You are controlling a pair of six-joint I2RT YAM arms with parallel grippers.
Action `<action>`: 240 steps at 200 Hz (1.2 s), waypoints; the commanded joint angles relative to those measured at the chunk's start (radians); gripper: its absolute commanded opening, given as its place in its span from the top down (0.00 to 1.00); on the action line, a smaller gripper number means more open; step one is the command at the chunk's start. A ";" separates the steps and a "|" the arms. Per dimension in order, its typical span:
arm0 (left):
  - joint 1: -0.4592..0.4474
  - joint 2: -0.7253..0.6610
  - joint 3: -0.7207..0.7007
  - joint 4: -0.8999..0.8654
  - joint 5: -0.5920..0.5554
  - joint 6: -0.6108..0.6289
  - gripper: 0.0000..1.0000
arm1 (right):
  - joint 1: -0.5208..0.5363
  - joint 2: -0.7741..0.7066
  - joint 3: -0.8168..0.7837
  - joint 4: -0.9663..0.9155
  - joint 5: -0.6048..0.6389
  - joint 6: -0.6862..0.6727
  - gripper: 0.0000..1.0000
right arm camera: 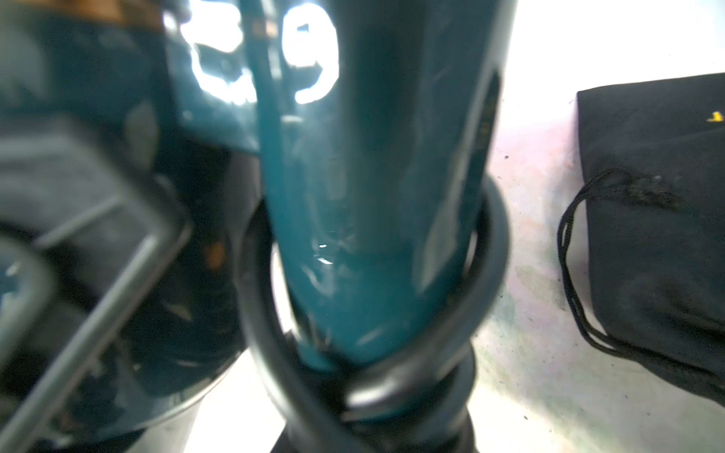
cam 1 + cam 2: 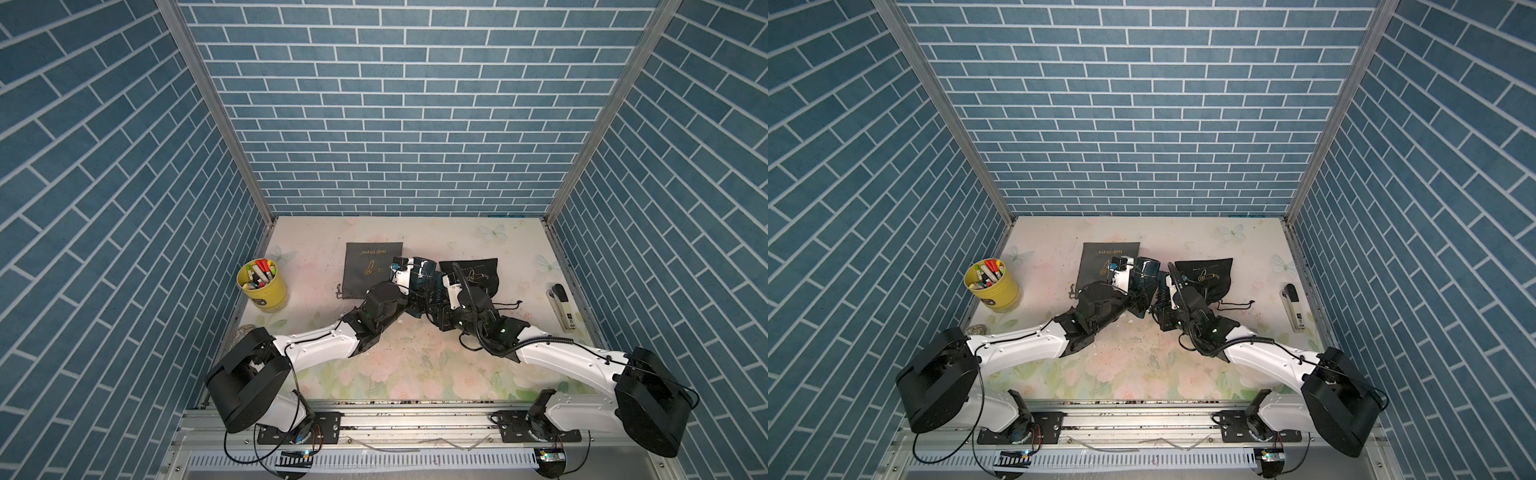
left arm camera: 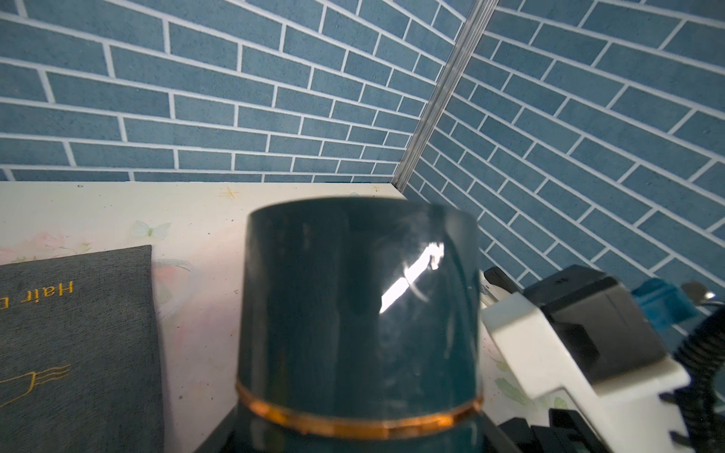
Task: Pack away hair dryers
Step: Fold the hair dryer.
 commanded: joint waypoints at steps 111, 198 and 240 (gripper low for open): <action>-0.056 0.078 -0.014 0.118 0.127 -0.103 0.93 | 0.107 -0.029 0.075 0.333 -0.182 -0.036 0.87; -0.054 0.047 -0.044 0.096 0.110 -0.096 0.93 | 0.107 -0.018 0.074 0.157 -0.078 -0.094 0.81; -0.034 0.014 -0.063 0.061 0.114 -0.102 0.93 | 0.091 -0.020 0.051 0.050 -0.060 -0.120 0.57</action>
